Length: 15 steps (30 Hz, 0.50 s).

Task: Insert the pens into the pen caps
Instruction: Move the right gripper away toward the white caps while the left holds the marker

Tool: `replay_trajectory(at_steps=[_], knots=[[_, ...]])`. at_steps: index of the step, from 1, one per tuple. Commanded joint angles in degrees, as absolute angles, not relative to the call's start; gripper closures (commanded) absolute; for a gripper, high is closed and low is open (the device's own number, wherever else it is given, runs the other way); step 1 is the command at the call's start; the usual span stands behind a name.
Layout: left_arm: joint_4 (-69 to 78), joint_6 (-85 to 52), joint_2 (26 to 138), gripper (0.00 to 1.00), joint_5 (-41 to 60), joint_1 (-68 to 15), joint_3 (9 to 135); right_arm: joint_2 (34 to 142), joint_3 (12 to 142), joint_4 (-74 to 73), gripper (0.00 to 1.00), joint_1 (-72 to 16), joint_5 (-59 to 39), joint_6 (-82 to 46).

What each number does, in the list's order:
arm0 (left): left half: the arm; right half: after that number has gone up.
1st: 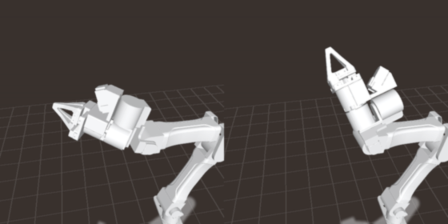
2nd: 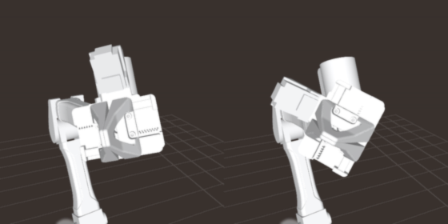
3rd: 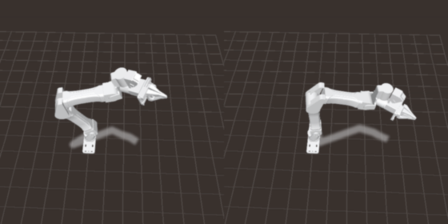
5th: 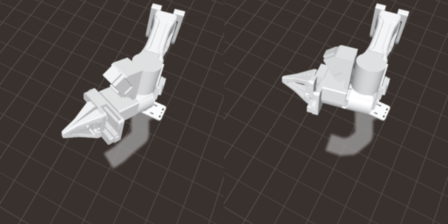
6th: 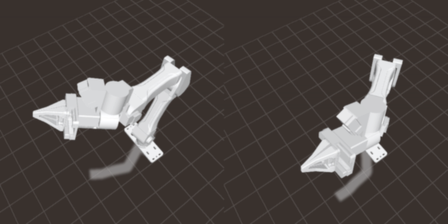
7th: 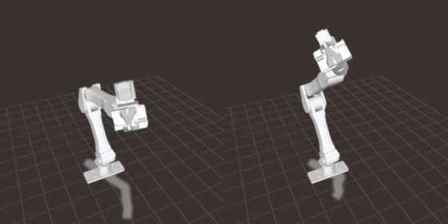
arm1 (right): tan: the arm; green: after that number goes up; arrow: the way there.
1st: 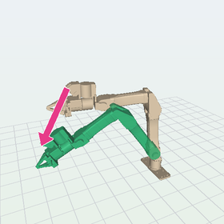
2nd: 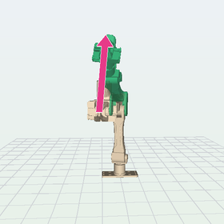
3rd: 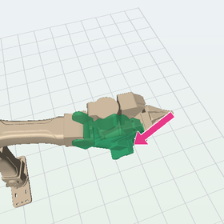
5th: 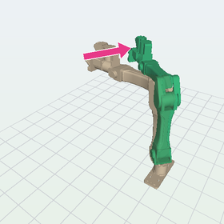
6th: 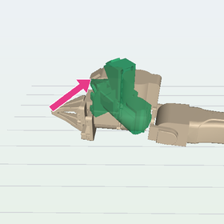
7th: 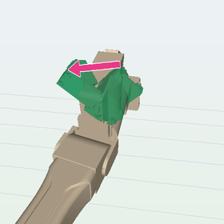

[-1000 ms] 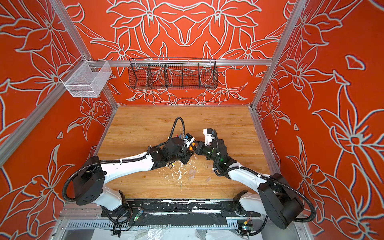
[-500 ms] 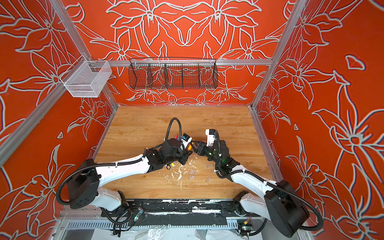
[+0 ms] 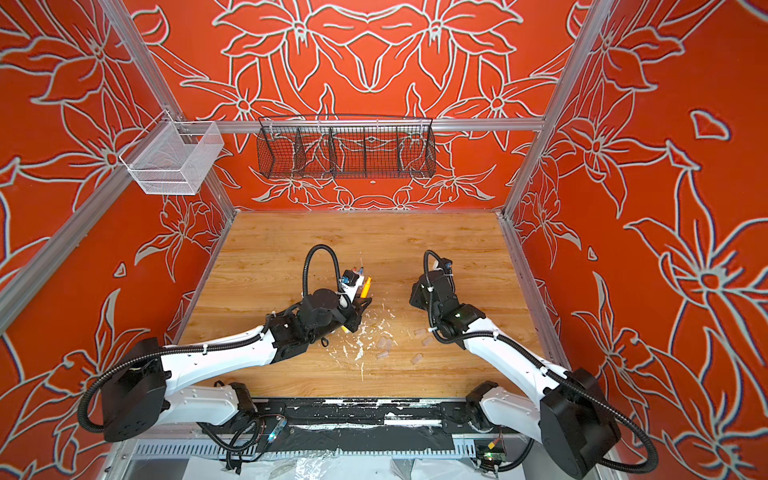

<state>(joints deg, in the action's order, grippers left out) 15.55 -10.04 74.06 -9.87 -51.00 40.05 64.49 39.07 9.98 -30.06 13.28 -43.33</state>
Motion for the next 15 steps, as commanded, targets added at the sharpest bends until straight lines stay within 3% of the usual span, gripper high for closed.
replay_trajectory(at_steps=[1,4,15], knots=[[18.5,-8.7,72.7,1.00,-11.3,-50.9,39.5,64.2,44.6,23.0,0.53,-29.8,20.8,-38.3],[18.9,-10.0,71.7,1.00,-13.9,-50.9,39.1,63.8,47.3,29.1,0.52,-29.7,20.5,-34.4],[20.6,-13.5,71.5,1.00,-20.1,-51.0,38.5,63.9,41.9,28.6,0.44,-29.6,14.1,-29.0]])
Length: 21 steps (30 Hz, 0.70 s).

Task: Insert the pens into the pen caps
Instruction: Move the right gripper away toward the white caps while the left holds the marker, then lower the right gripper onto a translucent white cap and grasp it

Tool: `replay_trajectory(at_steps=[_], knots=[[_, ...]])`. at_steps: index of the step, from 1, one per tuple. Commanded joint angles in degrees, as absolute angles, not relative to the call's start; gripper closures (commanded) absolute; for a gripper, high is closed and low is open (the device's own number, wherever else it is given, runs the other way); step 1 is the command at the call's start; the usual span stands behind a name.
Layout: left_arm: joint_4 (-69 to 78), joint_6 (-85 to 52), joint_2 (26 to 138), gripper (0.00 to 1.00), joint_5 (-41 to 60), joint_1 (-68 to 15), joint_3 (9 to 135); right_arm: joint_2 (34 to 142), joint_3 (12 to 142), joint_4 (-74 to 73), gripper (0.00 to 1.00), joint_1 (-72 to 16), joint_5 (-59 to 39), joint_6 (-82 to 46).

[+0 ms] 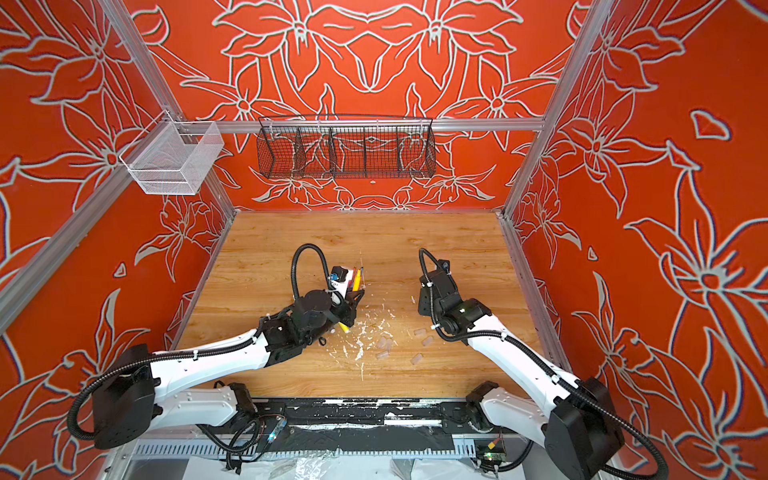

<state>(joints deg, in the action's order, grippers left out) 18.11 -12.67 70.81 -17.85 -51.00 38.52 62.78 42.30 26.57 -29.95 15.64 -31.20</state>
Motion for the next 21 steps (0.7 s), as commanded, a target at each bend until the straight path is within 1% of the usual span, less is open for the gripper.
replay_trajectory(at_steps=[1,5,10,13,16,18,21], knots=[[21.3,-13.5,71.5,1.00,-19.6,-51.0,38.0,64.6,41.7,28.7,0.44,-29.6,13.8,-28.7],[20.2,-13.1,71.9,1.00,-19.4,-51.0,38.9,68.8,41.3,28.1,0.44,-29.3,13.3,-28.3],[16.6,-13.4,73.8,1.00,-19.6,-50.9,41.6,73.8,43.4,28.9,0.49,-29.1,10.0,-29.0],[14.0,-13.8,74.6,1.00,-20.9,-51.0,43.0,75.1,42.5,28.4,0.50,-29.1,7.8,-30.7],[15.4,-14.0,74.4,1.00,-21.1,-51.0,42.3,74.3,42.0,30.3,0.51,-29.2,7.4,-31.4],[15.4,-14.1,74.4,1.00,-20.6,-51.0,42.3,71.6,41.6,31.8,0.51,-29.3,7.3,-32.3],[14.8,-14.4,74.4,1.00,-21.2,-51.0,42.5,67.1,39.8,31.9,0.51,-29.9,3.9,-34.3]])
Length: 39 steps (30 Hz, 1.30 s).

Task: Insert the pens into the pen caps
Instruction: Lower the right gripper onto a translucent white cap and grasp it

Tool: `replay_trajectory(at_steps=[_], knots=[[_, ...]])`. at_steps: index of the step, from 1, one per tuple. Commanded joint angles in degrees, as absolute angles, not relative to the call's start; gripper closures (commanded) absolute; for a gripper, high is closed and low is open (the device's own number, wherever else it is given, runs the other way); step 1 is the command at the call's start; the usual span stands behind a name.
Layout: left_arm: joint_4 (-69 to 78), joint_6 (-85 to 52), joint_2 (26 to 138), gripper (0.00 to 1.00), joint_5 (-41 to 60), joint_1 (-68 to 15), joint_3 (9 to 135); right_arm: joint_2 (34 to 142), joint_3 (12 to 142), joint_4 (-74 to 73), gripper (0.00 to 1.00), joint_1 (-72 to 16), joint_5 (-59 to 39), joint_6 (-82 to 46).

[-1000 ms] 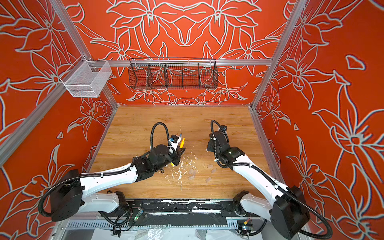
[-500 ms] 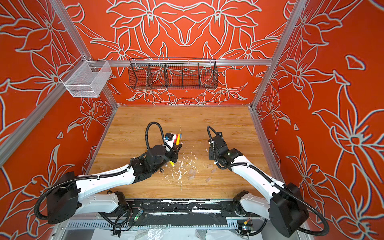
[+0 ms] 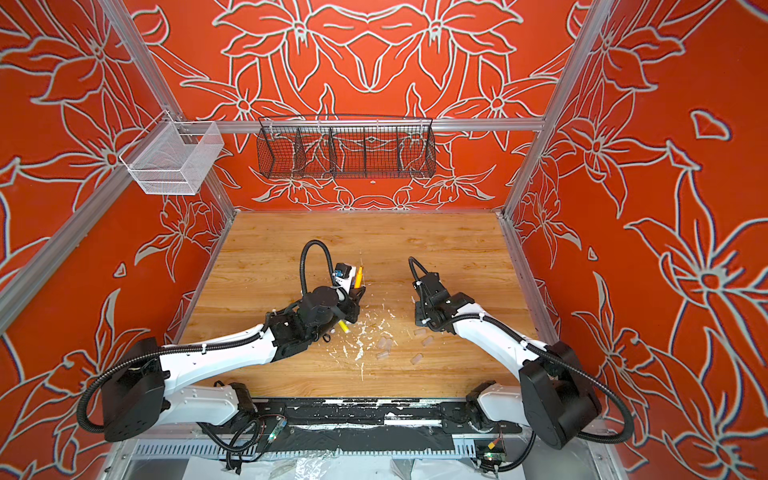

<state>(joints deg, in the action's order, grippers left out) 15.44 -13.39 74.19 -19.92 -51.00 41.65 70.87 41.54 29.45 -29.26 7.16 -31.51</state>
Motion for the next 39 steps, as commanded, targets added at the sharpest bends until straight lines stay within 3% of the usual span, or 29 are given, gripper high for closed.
replay_trajectory(at_steps=[1,13,39], knots=[[15.0,-14.5,74.3,1.00,-21.7,-51.0,42.2,66.2,39.2,31.8,0.51,-30.2,2.9,-35.2],[16.2,-12.8,71.8,1.00,-19.6,-51.0,40.1,67.8,37.7,32.3,0.51,-37.4,1.8,-42.8],[16.7,-12.1,70.8,1.00,-17.4,-51.0,39.5,78.8,38.5,26.9,0.49,-37.7,4.5,-43.6]])
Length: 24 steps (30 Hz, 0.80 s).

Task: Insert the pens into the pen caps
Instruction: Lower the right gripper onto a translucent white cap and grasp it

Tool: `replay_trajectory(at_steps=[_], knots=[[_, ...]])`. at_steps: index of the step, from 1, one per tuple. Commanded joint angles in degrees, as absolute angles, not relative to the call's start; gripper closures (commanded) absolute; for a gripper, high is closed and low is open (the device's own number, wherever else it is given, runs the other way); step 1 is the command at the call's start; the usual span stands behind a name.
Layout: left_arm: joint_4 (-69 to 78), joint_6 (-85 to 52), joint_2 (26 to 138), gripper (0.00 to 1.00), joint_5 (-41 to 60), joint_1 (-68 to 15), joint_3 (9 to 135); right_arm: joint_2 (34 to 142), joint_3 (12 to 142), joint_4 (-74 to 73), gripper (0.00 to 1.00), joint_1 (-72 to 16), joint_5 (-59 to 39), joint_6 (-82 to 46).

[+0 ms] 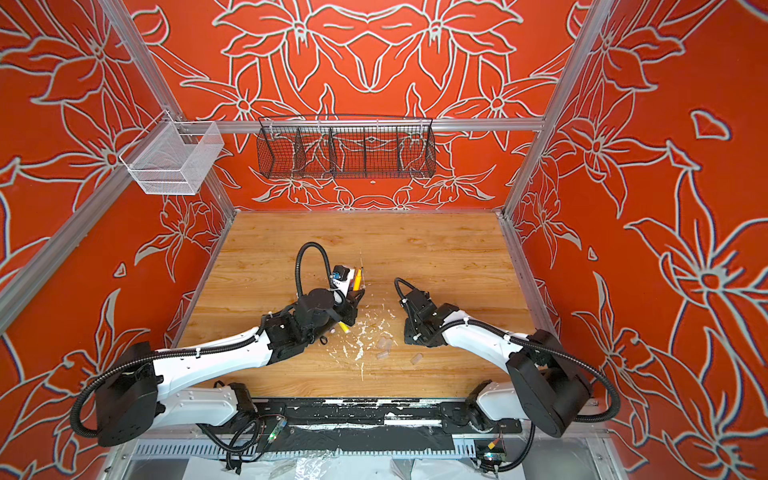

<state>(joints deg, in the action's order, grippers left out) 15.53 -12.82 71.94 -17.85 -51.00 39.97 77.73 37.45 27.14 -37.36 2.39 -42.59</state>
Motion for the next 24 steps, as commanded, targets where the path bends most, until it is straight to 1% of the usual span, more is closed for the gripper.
replay_trajectory(at_steps=[1,11,16,22,24], knots=[[16.9,-12.1,70.8,1.00,-17.2,-51.0,39.4,79.2,38.5,26.8,0.49,-37.7,4.8,-43.6],[16.5,-11.9,70.9,1.00,-16.6,-51.0,39.7,82.1,40.7,27.3,0.50,-37.7,6.5,-42.6],[16.7,-11.9,70.8,1.00,-16.1,-51.0,39.6,82.1,40.8,28.4,0.56,-37.7,8.7,-42.0],[16.8,-11.8,70.9,1.00,-15.6,-51.0,39.6,84.5,41.2,28.7,0.57,-37.7,9.4,-41.6],[16.4,-11.7,70.9,1.00,-15.7,-51.0,39.8,85.6,41.5,28.6,0.60,-37.7,9.1,-41.5]])
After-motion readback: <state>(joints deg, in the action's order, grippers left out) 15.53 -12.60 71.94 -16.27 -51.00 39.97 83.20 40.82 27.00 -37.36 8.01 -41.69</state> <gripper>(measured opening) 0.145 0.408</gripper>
